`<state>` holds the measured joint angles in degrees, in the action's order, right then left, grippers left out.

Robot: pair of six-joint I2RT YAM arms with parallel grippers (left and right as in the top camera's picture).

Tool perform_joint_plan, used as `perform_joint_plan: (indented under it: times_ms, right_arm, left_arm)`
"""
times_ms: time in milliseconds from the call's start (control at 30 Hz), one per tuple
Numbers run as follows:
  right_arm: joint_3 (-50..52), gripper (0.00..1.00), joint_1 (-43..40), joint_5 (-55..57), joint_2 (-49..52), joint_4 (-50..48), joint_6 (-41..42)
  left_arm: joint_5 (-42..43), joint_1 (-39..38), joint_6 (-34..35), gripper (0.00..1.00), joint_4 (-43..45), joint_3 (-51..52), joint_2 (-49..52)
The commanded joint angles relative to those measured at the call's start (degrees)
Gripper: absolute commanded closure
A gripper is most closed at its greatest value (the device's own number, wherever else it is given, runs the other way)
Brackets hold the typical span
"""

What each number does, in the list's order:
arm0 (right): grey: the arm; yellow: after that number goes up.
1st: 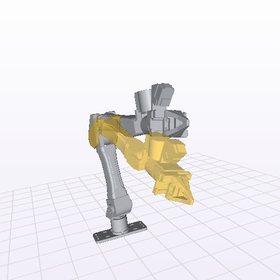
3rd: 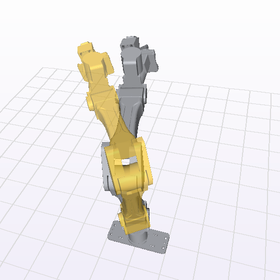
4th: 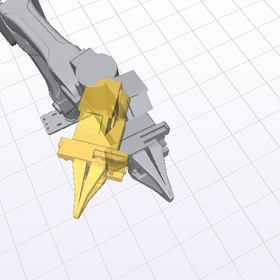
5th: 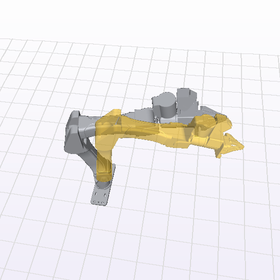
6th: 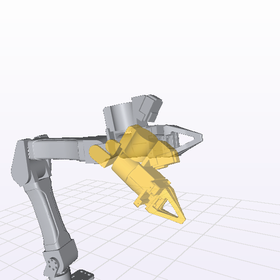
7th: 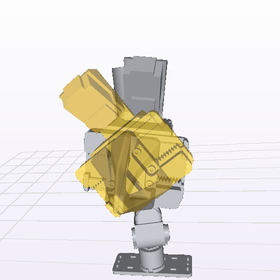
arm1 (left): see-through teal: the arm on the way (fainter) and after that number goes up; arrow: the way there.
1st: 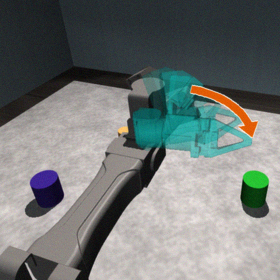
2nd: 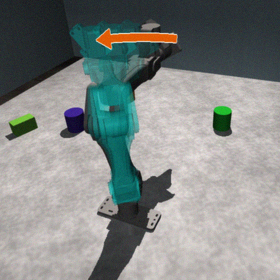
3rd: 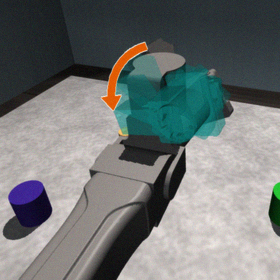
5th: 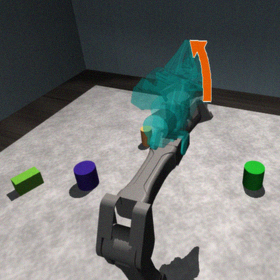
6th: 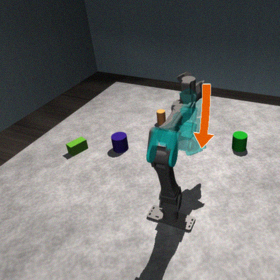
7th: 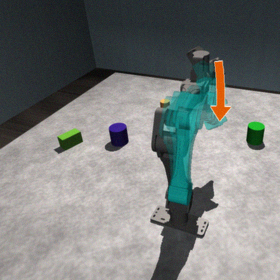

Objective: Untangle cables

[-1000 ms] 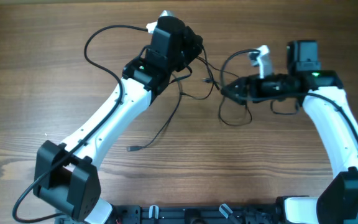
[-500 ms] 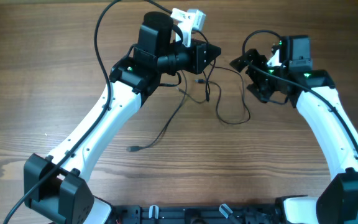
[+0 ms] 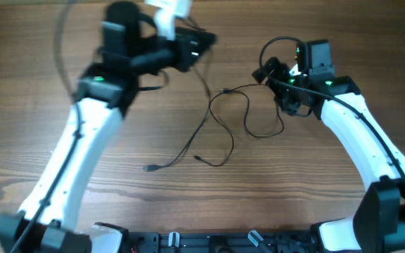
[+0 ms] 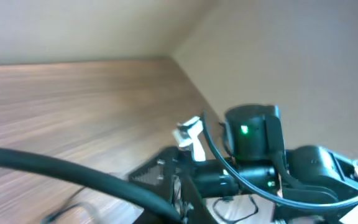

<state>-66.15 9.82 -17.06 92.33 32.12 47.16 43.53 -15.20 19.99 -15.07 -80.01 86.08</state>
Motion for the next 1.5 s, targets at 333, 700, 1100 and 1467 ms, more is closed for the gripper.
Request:
perform_joint_plan:
  times_ms: [333,700,1100,1467]
  right_arm:
    - [-0.85,0.00,9.84,3.82,12.37,9.77,-50.34]
    - [-0.85,0.00,13.88,-2.58,13.86,17.00,-52.85]
    - [-1.66,0.00,18.62,13.33,13.86,13.33,-41.07]
    - [0.42,0.07,19.47,7.54,14.34,16.33,-42.42]
  left_arm:
    - [-32.52,12.98,1.99,0.96,-30.51,-0.09,1.11]
    - [-34.69,12.98,4.26,0.93,-30.86,0.52,2.97]
    - [-36.02,12.83,4.46,0.94,-30.23,5.18,2.97]
    - [-36.13,12.85,4.48,0.93,-31.95,6.62,2.97]
